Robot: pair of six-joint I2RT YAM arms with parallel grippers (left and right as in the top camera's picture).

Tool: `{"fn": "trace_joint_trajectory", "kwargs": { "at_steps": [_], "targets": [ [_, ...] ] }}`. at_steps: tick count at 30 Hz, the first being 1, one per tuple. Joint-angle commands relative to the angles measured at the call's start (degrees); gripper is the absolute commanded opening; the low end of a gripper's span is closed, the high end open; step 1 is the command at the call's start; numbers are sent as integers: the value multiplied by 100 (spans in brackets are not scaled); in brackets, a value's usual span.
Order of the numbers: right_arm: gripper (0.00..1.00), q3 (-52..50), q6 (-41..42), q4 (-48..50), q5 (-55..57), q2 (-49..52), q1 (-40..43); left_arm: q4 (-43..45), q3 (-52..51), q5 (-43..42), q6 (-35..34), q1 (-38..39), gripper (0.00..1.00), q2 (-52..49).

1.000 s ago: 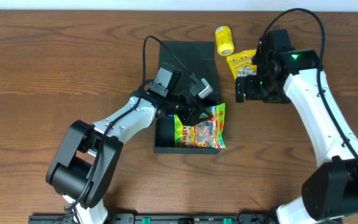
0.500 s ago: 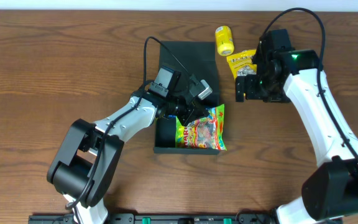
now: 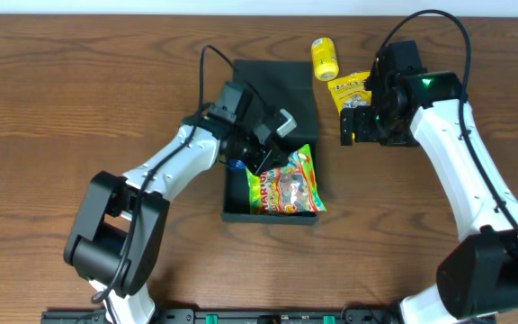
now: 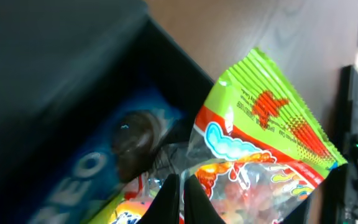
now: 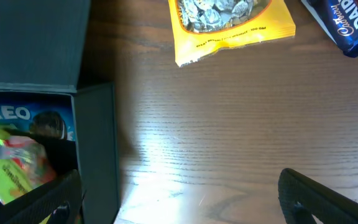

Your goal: Pack container

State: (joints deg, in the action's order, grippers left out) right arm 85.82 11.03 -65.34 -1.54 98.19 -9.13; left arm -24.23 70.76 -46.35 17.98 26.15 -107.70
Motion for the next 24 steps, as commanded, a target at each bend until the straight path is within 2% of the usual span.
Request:
{"fn": "trace_joint_trajectory", "kwargs": {
  "at_steps": [1, 6, 12, 13, 15, 17, 20, 24],
  "targets": [
    [99, 7, -87, 24, 0, -118, 48, -743, 573, 850, 953, 11, 5, -83],
    [99, 7, -87, 46, 0, -118, 48, -1161, 695, 1200, 1325, 142, 5, -83],
    [99, 7, -87, 109, -37, -118, 48, -1541, 697, 2035, 1679, 238, 5, -83],
    [98, 7, -90, 111, -83, -118, 48, -1539, 697, 2044, 1676, 238, 5, -83],
    [88, 4, -254, 90, -407, -118, 46, -1447, 702, 2039, 1462, 236, 5, -83],
    [77, -7, -424, 59, -813, -118, 28, -1381, 758, 2006, 1130, 184, 5, -83],
    [77, -24, -686, -7, -1108, -118, -37, -1502, 977, 1589, 745, -11, 6, -76],
    [78, -24, -1255, -133, -1672, -118, -149, -1902, 1051, 785, 597, -396, 6, -48]
  ]
}}
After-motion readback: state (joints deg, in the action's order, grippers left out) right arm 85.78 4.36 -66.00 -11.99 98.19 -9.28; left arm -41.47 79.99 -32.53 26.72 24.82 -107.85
